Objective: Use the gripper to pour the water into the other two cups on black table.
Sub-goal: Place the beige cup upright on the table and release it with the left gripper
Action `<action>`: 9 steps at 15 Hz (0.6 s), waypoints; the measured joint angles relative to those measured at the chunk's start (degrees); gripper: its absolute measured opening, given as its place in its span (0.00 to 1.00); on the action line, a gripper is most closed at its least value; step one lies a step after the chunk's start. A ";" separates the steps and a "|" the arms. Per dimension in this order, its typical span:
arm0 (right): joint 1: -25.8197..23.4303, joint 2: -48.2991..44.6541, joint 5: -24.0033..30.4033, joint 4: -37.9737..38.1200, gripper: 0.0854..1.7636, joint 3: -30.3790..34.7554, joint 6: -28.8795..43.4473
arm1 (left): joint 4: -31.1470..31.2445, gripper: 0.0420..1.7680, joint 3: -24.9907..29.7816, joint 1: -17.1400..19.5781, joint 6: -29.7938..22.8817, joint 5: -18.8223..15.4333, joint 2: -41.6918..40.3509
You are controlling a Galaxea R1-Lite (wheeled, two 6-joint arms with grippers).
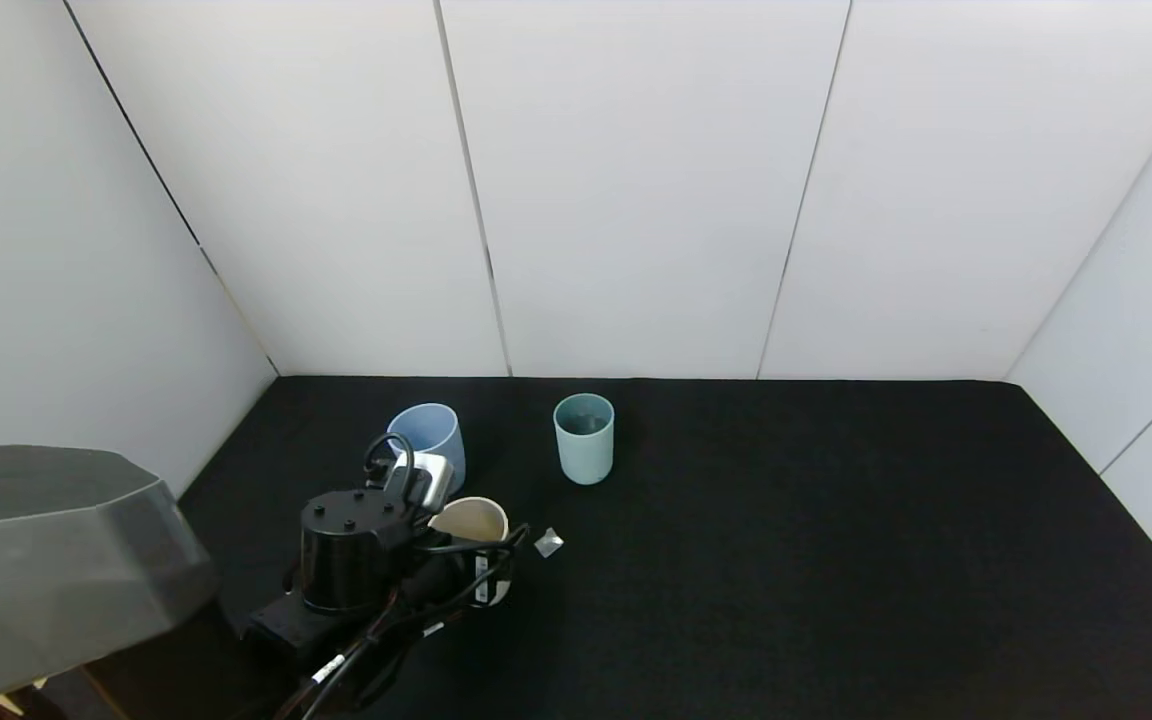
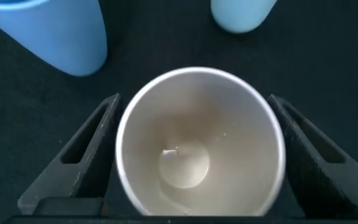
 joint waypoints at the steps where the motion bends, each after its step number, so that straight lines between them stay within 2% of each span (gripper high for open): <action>1: 0.00 0.00 0.00 0.00 0.97 0.00 0.00 | 0.05 0.92 0.23 -0.07 0.74 -0.02 -1.29; 6: 0.00 0.00 0.00 0.00 0.97 0.00 0.00 | 2.56 0.94 1.08 -0.16 2.86 -0.07 -8.63; 9: 0.00 0.00 0.02 0.00 0.97 0.00 0.00 | 7.68 0.95 1.06 -0.20 3.33 -0.05 -14.19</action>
